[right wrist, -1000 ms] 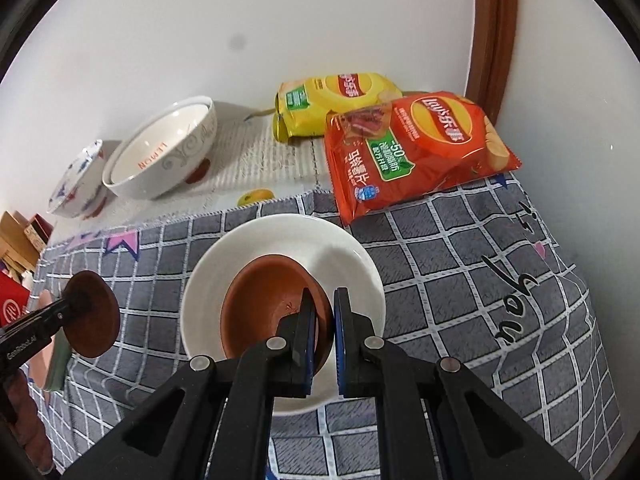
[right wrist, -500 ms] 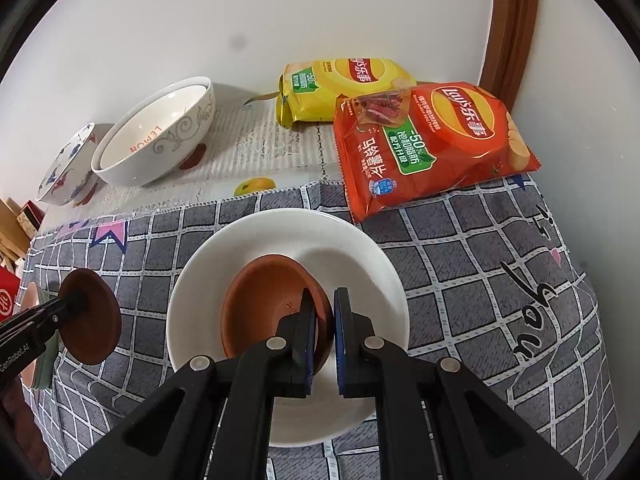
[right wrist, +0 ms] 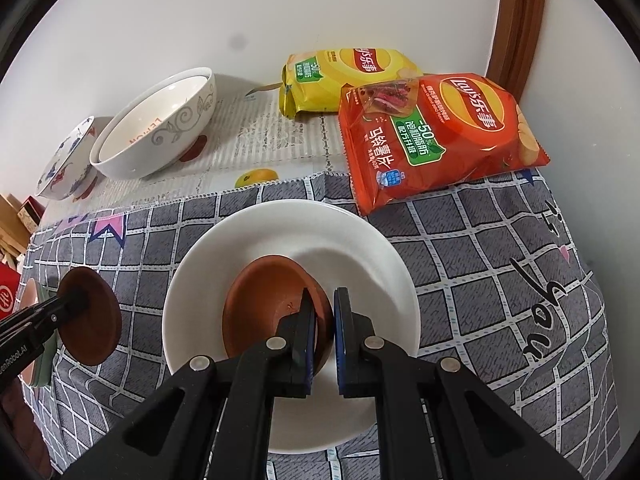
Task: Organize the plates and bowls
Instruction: 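Grasp the white bowl rim with the right gripper and lift it, then lower the left gripper's brown bowl into the white bowl and open it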
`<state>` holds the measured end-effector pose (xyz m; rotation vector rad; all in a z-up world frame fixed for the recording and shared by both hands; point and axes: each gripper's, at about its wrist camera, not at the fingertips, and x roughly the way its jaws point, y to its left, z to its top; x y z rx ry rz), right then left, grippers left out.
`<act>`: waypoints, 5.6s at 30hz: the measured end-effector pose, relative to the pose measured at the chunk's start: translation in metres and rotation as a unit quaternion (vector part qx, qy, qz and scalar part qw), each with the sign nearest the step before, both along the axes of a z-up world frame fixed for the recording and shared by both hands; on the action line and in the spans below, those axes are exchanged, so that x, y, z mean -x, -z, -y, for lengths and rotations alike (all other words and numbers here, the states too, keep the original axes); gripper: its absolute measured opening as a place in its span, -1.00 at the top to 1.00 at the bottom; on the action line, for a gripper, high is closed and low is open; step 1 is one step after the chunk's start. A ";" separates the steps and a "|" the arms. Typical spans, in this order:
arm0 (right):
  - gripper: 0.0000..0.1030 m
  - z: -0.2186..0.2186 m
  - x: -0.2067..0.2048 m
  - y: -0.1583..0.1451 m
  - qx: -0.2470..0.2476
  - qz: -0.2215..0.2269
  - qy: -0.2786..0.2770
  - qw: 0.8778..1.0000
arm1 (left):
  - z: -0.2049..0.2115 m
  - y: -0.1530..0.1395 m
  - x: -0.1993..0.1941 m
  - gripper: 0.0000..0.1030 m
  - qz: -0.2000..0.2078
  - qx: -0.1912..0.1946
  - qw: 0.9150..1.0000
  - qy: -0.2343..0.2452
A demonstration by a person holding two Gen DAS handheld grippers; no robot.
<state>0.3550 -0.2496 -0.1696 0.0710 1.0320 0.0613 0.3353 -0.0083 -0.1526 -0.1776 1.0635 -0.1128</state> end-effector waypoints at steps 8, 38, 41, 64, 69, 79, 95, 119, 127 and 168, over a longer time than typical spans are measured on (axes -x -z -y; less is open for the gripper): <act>0.84 -0.003 0.000 0.001 0.014 -0.001 -0.006 1.000 | 0.001 0.001 0.000 0.84 -0.001 -0.001 1.000 0.003; 0.68 -0.023 -0.017 0.013 0.126 -0.031 -0.052 0.990 | -0.006 -0.002 0.001 0.84 -0.004 0.000 1.000 -0.002; 0.64 -0.025 -0.018 0.014 0.143 -0.034 -0.057 0.988 | -0.005 -0.003 0.001 0.84 -0.004 -0.001 1.000 -0.001; 0.34 -0.023 -0.002 0.000 0.127 -0.025 -0.067 0.989 | 0.013 -0.032 0.012 0.84 0.016 -0.016 1.000 0.016; 0.34 -0.015 0.007 -0.012 0.110 -0.018 -0.070 0.991 | 0.033 -0.045 0.015 0.84 0.026 -0.010 0.999 0.033; 0.34 0.023 0.054 -0.060 0.056 0.049 -0.077 0.994 | 0.085 -0.056 0.011 0.84 0.043 0.002 0.997 0.066; 0.34 0.092 0.089 -0.049 0.017 0.050 -0.004 0.999 | 0.131 -0.018 -0.023 0.84 0.008 0.018 0.996 0.082; 0.34 0.100 0.094 -0.036 -0.021 0.038 0.014 0.999 | 0.137 0.010 -0.038 0.84 -0.011 0.024 0.996 0.080; 0.33 0.098 0.094 -0.035 -0.020 0.036 0.012 0.999 | 0.136 0.014 -0.039 0.83 -0.012 0.029 0.997 0.077; 0.31 0.083 0.089 -0.029 -0.021 0.026 -0.001 0.999 | 0.150 0.002 -0.023 0.48 -0.013 -0.010 0.994 0.110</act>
